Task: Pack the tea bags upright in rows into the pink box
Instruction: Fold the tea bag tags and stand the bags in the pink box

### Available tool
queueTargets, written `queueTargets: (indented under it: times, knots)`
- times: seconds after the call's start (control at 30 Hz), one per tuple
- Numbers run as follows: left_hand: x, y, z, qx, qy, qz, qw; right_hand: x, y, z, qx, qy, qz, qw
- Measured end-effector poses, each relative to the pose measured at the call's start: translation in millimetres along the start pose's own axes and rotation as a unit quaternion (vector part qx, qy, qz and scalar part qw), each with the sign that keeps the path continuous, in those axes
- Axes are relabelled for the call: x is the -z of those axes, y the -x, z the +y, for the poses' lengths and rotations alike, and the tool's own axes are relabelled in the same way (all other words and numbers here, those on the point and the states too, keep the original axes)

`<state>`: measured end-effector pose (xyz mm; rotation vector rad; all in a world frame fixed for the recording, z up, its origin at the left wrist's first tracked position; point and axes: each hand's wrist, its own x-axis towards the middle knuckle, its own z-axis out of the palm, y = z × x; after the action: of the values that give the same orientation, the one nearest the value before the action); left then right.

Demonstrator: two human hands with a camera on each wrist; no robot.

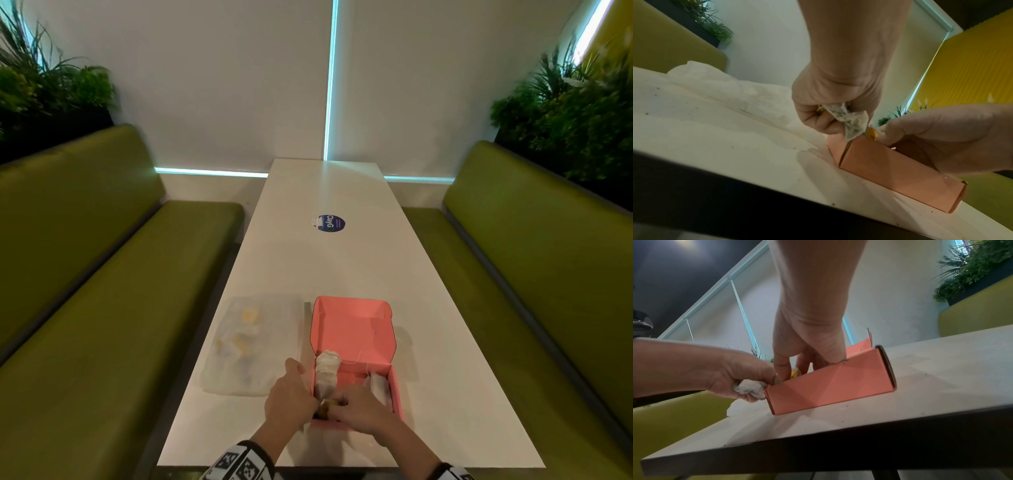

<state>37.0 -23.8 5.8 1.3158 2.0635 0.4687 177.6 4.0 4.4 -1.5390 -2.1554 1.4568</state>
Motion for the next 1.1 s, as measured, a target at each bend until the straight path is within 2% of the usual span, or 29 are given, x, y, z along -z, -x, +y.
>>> queueTargets:
  times: [0.2,0.33,0.43,0.53,0.6,0.73,0.8,0.87,0.93,1.0,1.03,1.1]
  knots:
    - [2,2,-1,0.002,0.036,0.003,0.999,-2,-1,-6,0.007,0.058,0.007,0.998]
    - [12,4,-1,0.009,0.062,-0.038,0.997,-6,-3,-9,0.012,0.102,0.083,0.991]
    - [16,8,-6,0.006,0.027,-0.077,0.997,-11,-5,-7,0.017,0.099,0.133,0.986]
    - [15,9,-13,-0.005,-0.016,-0.098,0.995,-10,-4,-7,0.04,0.141,0.167,0.975]
    - [13,9,-16,-0.002,-0.01,-0.104,0.994,-8,-3,-8,0.047,0.141,0.152,0.977]
    - [13,10,-15,-0.001,0.001,-0.108,0.994,-8,0,-13,0.048,0.176,0.038,0.982]
    - [14,11,-14,0.0,-0.004,-0.108,0.994,-11,-2,-12,0.045,0.162,0.021,0.986]
    - [14,11,-13,0.003,0.001,-0.112,0.994,-11,-6,-9,0.055,0.152,0.057,0.985]
    - [14,13,-13,0.012,0.005,-0.122,0.992,-4,-10,-6,0.055,0.154,0.158,0.974]
    - [15,15,-12,0.02,0.003,-0.131,0.991,7,-13,-2,0.054,0.164,0.272,0.947]
    - [15,15,-12,0.02,0.003,-0.132,0.991,13,-15,-1,0.057,0.174,0.308,0.934]
    - [16,18,-13,0.012,0.0,-0.13,0.991,21,-21,2,0.069,0.201,0.33,0.92]
